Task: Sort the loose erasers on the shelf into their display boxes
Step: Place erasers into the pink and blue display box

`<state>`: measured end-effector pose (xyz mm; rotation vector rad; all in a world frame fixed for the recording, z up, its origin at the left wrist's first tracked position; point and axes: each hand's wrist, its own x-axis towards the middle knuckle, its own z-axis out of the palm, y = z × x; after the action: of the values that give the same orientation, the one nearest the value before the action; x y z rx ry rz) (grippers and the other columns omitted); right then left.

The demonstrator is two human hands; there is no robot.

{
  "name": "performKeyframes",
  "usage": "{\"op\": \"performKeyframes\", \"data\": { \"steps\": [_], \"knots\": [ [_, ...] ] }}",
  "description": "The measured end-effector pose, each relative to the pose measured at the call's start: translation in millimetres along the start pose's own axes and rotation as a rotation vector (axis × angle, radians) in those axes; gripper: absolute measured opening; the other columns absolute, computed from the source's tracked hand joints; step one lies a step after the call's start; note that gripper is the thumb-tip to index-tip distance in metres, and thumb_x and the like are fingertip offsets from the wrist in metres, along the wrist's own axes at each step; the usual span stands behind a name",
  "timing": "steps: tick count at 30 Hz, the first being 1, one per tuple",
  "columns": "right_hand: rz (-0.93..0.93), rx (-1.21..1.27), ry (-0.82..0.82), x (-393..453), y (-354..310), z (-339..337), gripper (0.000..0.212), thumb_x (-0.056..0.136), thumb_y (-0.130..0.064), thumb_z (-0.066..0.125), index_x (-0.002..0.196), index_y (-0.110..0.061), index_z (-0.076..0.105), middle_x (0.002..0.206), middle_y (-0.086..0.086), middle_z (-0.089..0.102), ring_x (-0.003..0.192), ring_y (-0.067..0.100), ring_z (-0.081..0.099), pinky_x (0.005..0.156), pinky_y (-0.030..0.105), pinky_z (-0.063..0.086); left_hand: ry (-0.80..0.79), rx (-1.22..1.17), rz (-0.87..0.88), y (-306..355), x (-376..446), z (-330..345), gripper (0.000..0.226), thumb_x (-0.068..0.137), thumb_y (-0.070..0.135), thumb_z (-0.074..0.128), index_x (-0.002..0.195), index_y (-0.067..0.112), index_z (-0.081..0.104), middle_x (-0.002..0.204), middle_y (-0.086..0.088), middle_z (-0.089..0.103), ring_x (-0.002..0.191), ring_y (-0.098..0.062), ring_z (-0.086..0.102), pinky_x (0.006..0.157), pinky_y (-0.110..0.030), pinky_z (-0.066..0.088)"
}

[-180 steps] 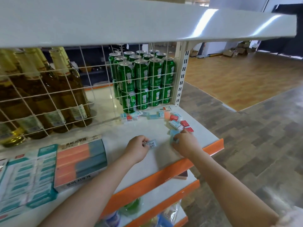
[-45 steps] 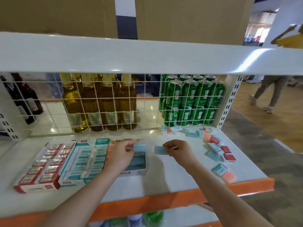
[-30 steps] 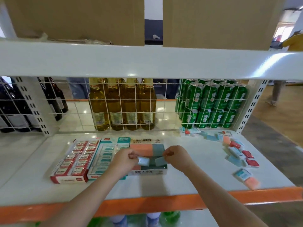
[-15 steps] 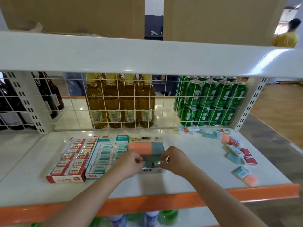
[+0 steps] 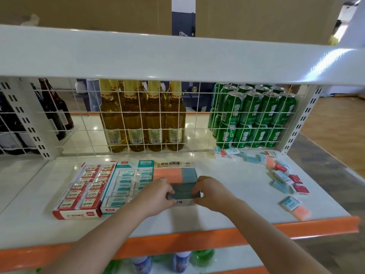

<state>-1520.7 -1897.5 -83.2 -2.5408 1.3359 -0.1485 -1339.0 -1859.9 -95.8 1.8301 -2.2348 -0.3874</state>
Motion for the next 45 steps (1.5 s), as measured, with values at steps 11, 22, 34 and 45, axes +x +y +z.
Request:
{"op": "performKeyframes", "data": {
  "steps": [11,22,34,45],
  "knots": [
    [-0.001,-0.008,-0.037,3,2,1,0.025,0.087,-0.019,0.059,0.109,-0.013,0.067,0.114,0.005,0.057,0.103,0.019,0.052,0.085,0.025,0.044,-0.022,-0.035,0.033,-8,0,-2,0.033,0.087,0.028,0.062,0.119,0.017,0.064,0.121,0.005,0.061,0.110,-0.009,0.055,0.088,-0.015,0.038],
    [-0.077,0.007,-0.044,13,-4,0,0.035,0.083,-0.023,0.065,0.117,-0.016,0.062,0.116,0.005,0.055,0.107,0.021,0.050,0.079,0.019,0.034,-0.064,0.063,0.017,-19,-4,-10,0.048,0.085,0.040,0.061,0.129,0.022,0.054,0.127,0.005,0.054,0.115,-0.013,0.050,0.096,-0.027,0.040],
    [-0.278,0.008,-0.074,22,-28,13,0.029,0.087,-0.016,0.059,0.116,-0.016,0.062,0.122,0.005,0.053,0.113,0.021,0.048,0.092,0.028,0.039,-0.016,0.178,0.119,-28,-16,-9,0.030,0.091,0.036,0.054,0.109,0.016,0.066,0.110,0.003,0.055,0.104,-0.012,0.049,0.081,-0.022,0.035],
    [-0.300,-0.017,-0.073,26,-30,20,0.025,0.089,-0.015,0.054,0.110,-0.013,0.068,0.111,0.006,0.062,0.103,0.022,0.056,0.088,0.031,0.044,-0.022,0.176,0.099,-31,-14,-8,0.026,0.090,0.034,0.054,0.104,0.016,0.067,0.106,0.004,0.054,0.099,-0.014,0.052,0.074,-0.023,0.037]
  ]
}}
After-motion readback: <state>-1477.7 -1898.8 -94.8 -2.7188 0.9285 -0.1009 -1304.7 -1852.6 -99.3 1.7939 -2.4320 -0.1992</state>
